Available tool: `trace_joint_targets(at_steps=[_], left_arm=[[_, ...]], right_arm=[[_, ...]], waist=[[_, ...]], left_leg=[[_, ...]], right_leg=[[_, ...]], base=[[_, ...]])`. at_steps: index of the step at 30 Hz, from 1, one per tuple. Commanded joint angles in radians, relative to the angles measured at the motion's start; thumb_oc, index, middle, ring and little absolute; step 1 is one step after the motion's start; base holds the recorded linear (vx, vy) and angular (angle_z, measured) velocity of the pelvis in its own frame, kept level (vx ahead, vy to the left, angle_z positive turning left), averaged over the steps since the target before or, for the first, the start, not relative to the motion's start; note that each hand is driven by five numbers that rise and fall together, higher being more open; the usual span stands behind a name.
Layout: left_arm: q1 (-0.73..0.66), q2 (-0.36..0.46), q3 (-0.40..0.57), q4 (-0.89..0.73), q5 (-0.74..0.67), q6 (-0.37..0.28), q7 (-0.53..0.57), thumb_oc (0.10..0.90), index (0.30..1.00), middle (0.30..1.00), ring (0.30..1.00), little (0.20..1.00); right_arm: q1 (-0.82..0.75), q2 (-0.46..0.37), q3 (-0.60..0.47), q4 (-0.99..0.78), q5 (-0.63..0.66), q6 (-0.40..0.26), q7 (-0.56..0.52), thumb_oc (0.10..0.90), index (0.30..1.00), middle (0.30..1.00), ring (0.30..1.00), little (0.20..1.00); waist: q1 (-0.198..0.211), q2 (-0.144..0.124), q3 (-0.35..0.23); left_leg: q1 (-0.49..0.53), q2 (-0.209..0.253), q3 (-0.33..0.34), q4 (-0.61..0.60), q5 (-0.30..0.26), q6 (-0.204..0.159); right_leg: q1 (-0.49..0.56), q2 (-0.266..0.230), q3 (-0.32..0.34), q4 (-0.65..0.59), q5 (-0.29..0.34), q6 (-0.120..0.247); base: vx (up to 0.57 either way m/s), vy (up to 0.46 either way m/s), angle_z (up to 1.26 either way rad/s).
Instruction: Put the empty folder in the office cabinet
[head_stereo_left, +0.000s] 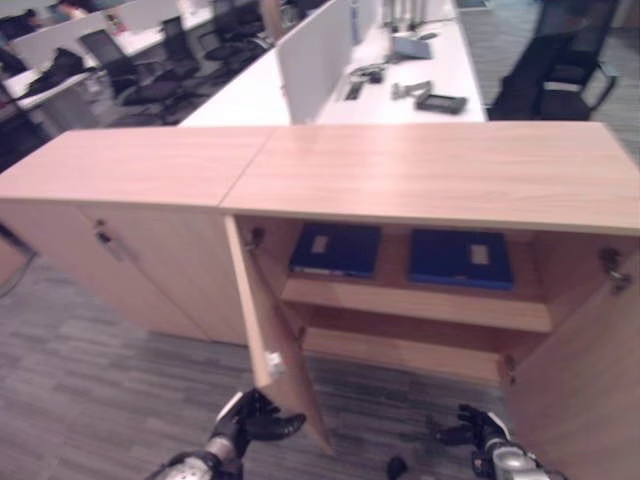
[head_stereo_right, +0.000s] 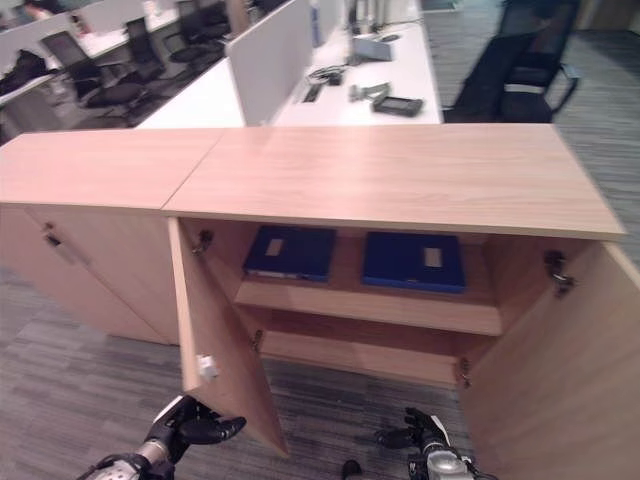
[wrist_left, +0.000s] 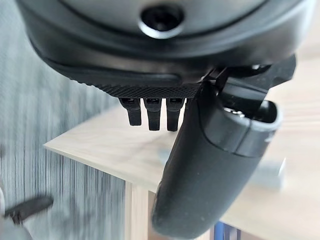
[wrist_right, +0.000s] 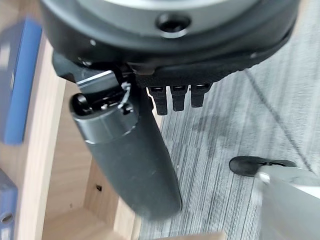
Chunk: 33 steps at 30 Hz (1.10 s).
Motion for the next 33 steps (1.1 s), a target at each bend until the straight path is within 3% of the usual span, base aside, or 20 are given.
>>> trace_joint_targets(at_steps=[1,13,22,33], left_arm=[[-0.158,-0.055,-0.004,-0.171,0.007,-0.134,-0.074,0.800,0.900,0.900,0.900,0.900],[-0.211,-0.045,0.034,-0.146,0.064,-0.153,-0.009,0.800,0.900,0.900,0.900,0.900],[-0.423,-0.010,0.094,0.117,0.129,-0.166,0.119,0.800,0.900,0.900,0.900,0.900],[-0.600,0.075,0.104,0.377,0.152,-0.155,0.158,0.800,0.900,0.900,0.900,0.900]], right_arm=[[0.026,-0.012,0.062,-0.094,-0.003,-0.034,0.020,0.800,0.900,0.900,0.900,0.900],[0.061,0.013,0.065,-0.101,-0.012,-0.023,0.022,0.800,0.900,0.900,0.900,0.900],[0.118,0.017,0.064,-0.112,-0.009,-0.019,0.034,0.800,0.900,0.900,0.900,0.900],[0.146,-0.002,0.066,-0.114,-0.002,-0.023,0.050,0.800,0.900,0.900,0.900,0.900]], waist=[[-0.070,-0.004,-0.026],[-0.111,-0.001,-0.061],[-0.162,-0.008,-0.100],[-0.195,-0.016,-0.113]], left_leg=[[0.027,0.091,0.081,-0.010,0.144,-0.130],[0.107,0.103,0.150,-0.097,0.142,-0.118],[0.128,0.111,0.187,-0.106,0.129,-0.121],[0.146,0.112,0.211,-0.106,0.100,-0.120]], right_leg=[[0.220,-0.043,-0.048,-0.089,-0.057,0.063],[0.235,-0.052,-0.043,-0.114,-0.038,0.077],[0.244,-0.064,-0.056,-0.112,-0.041,0.089],[0.252,-0.075,-0.055,-0.109,-0.054,0.099]], base=[[0.07,0.024,-1.39],[0.02,0.010,-0.35],[0.02,0.016,-0.13],[0.04,0.036,-0.01]])
